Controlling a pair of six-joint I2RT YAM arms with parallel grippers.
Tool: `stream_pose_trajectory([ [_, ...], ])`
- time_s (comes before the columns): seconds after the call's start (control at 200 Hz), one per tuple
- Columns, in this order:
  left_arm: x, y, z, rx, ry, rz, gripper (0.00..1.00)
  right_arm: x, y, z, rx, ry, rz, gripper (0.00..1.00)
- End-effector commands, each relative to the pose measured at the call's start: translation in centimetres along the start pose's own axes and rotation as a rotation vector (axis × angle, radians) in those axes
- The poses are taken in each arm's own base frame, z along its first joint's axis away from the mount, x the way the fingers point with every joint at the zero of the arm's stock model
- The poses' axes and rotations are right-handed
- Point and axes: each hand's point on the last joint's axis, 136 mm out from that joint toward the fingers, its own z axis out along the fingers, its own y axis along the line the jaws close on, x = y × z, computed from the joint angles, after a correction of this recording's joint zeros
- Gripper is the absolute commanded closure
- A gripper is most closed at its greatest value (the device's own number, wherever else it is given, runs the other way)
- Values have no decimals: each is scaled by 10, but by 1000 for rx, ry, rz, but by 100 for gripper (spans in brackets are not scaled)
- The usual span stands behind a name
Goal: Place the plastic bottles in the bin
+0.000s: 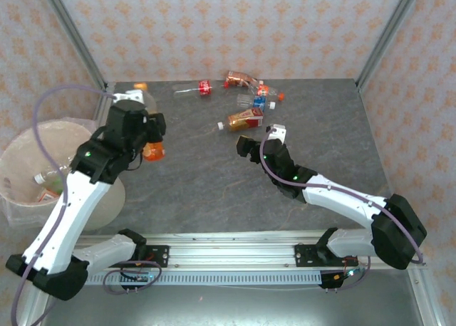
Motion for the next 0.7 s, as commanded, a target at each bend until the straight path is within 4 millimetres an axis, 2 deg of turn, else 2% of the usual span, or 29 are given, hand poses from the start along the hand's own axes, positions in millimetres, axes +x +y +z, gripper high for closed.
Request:
stream_pose_trajectory([
  [0.0, -29, 37, -31, -167, -118, 15, 50, -6, 0, -1, 6, -21, -1, 1],
  [0.16, -64, 83, -68, -431, -236, 28, 51, -5, -3, -1, 20, -19, -3, 1],
  [0.285, -91, 106, -96, -582, -320, 15, 51, -6, -4, 0, 25, -20, -6, 1],
  [0.38, -103, 126, -111, -700, -356, 5, 51, -7, -3, 0, 23, -22, -8, 1],
  [0.525, -103, 157, -120, -827, -343, -40, 50, -6, -3, 0, 23, -20, -8, 1],
  [0.696, -83, 194, -117, -915, -279, -113, 51, -5, -5, -2, 28, -18, -13, 1],
])
